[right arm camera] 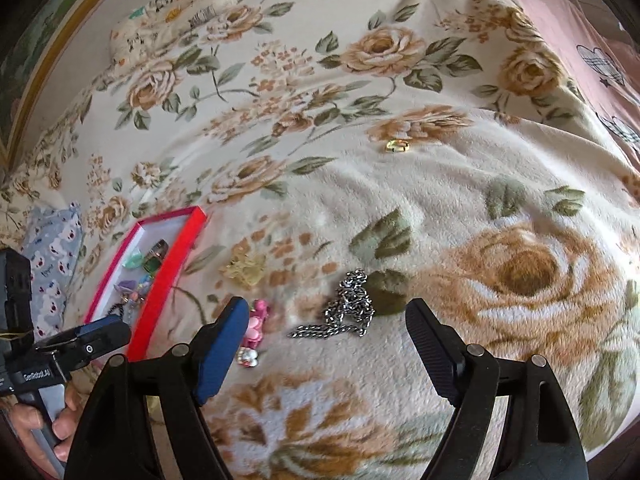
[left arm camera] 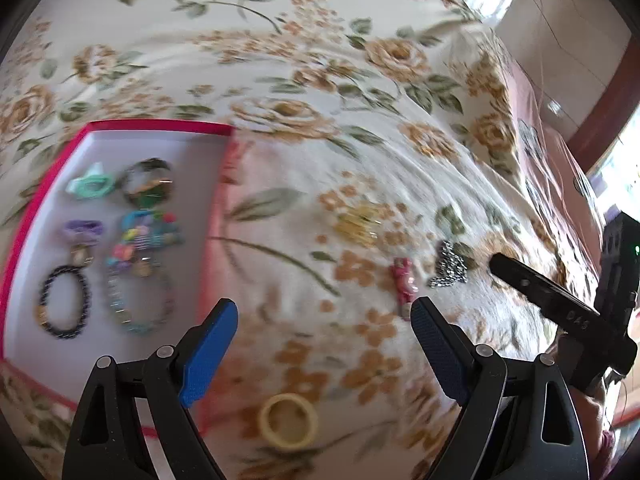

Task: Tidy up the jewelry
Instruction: 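Move left tool to the pink hair clip while right tool approaches silver chain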

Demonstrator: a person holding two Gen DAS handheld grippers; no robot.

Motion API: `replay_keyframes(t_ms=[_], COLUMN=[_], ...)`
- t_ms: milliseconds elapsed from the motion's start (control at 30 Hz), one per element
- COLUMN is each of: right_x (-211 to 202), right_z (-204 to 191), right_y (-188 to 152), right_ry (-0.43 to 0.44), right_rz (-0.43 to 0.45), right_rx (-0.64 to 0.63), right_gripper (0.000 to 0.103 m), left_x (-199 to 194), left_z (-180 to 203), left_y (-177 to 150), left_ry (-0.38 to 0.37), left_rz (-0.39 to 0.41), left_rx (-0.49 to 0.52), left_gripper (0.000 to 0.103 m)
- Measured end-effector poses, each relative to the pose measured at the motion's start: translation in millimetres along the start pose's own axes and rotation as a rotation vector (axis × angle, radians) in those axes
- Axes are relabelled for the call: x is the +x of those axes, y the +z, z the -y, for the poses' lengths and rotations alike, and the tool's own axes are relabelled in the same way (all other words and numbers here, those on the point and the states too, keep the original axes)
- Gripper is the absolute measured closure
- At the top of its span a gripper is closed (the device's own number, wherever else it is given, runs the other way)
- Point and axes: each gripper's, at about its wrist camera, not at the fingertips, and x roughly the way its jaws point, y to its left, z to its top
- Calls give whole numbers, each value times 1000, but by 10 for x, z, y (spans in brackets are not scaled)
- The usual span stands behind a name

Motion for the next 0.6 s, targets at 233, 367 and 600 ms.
replay_keyframes(t_ms=[233,367,600], right_x=[219,224,320], right_z=[12,70,69], right_y=[13,36,4], right_ry=[-21,-21,-27], right_rz=[-60,-58,-87], right_rx=[-18,6,-6], right_gripper=[26,27,28], left_x=[522,840,1143], left_z=[363,507,538], left_y=[79,119,130], left_ry=[-17,0,8], left_rz=[-52,-66,-93], left_rx=[91,124,161], left_gripper=[14,21,90])
